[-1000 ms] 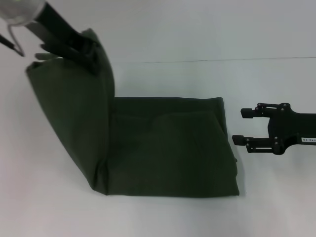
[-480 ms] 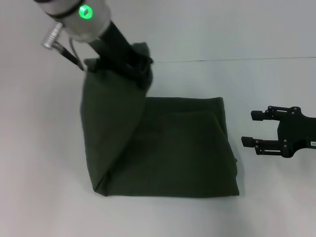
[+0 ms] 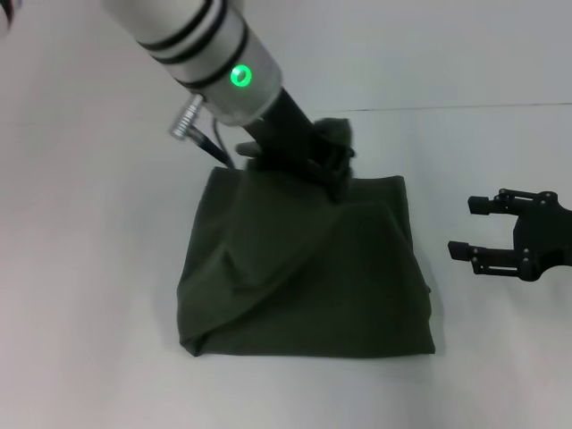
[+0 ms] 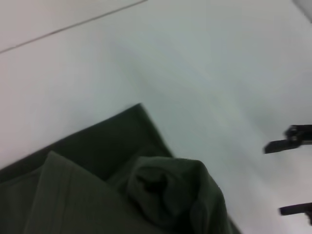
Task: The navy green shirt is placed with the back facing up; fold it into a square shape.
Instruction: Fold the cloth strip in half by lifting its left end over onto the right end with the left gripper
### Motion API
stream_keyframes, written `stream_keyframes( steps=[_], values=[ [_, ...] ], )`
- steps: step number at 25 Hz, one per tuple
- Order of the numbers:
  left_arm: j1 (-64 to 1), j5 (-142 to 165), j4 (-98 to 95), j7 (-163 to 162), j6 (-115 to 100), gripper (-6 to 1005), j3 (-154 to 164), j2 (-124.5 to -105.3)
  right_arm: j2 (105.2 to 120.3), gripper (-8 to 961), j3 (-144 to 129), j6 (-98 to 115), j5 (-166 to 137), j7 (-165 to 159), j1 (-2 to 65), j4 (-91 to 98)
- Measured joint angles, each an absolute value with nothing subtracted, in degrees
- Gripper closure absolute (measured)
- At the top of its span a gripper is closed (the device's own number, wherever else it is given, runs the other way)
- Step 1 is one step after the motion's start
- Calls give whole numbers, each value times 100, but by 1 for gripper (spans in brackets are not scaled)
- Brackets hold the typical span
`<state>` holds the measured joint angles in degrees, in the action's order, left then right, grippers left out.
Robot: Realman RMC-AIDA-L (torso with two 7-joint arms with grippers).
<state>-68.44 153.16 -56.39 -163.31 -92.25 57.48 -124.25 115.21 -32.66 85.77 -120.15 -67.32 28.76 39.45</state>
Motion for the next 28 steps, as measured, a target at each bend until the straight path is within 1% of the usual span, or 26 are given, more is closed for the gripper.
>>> stream_keyframes(
  steps=[10,12,18,24,28],
  values=[
    [-6794,14306,-4531,-16118,-8162,921,6010,-12436,11529,158,-3259,8428,-12007,-6769,2874,3946],
    [-6726,14096,-4441,-16028,-8022,760,6010,-12436,11529,159,-3258,8399,-12006,-6785,2874,3946],
    [-6272,13239,-4866,-15631,-7821,539,5897,-12408,11524,158,-2969,8325,-12005,-6793,2897,3946],
    [-5471,12214,-5307,-14418,-7809,404,5808,-12397,11583,158,-2100,8287,-11652,-6854,2988,3916],
    [-4790,11373,-5193,-12974,-7763,314,5438,-12398,11544,159,-2048,8266,-11228,-7430,3057,3854]
  ],
)
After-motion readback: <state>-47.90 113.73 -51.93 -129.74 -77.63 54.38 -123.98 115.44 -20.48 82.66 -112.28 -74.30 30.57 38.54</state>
